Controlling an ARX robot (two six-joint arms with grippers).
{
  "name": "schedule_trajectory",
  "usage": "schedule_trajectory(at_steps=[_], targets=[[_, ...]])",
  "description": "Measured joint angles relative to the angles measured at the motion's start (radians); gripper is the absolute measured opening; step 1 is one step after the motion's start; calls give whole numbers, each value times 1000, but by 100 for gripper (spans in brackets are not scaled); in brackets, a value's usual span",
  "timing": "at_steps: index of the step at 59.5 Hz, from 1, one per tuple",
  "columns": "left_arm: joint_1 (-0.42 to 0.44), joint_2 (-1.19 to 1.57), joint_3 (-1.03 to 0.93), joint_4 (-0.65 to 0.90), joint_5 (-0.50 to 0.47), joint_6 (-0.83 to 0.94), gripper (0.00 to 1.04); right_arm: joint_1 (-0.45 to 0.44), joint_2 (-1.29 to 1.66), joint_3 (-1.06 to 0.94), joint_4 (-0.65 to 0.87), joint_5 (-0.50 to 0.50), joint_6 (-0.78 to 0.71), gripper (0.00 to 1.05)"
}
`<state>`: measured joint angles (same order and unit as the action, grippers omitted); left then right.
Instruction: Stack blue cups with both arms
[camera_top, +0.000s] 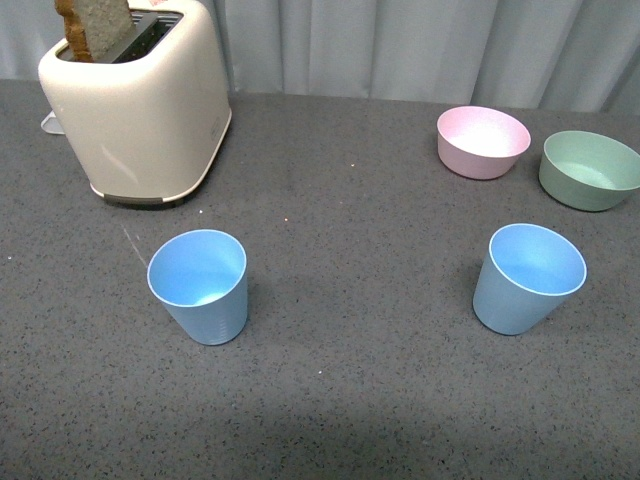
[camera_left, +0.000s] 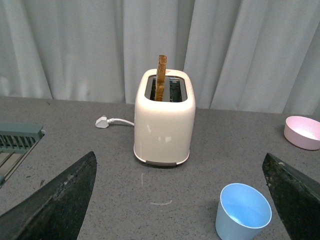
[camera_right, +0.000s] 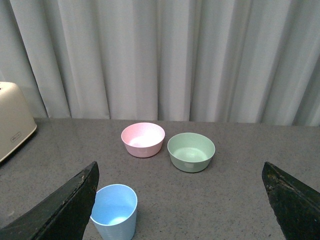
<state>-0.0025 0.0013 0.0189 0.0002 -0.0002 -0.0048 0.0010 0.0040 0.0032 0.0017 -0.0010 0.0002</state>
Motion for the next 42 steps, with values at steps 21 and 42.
schedule_trajectory(at_steps=[21,42], targets=[[0,0,0,0,0,0,98,0,0,0,0,0,0,95],[0,0,0,0,0,0,98,0,0,0,0,0,0,95]])
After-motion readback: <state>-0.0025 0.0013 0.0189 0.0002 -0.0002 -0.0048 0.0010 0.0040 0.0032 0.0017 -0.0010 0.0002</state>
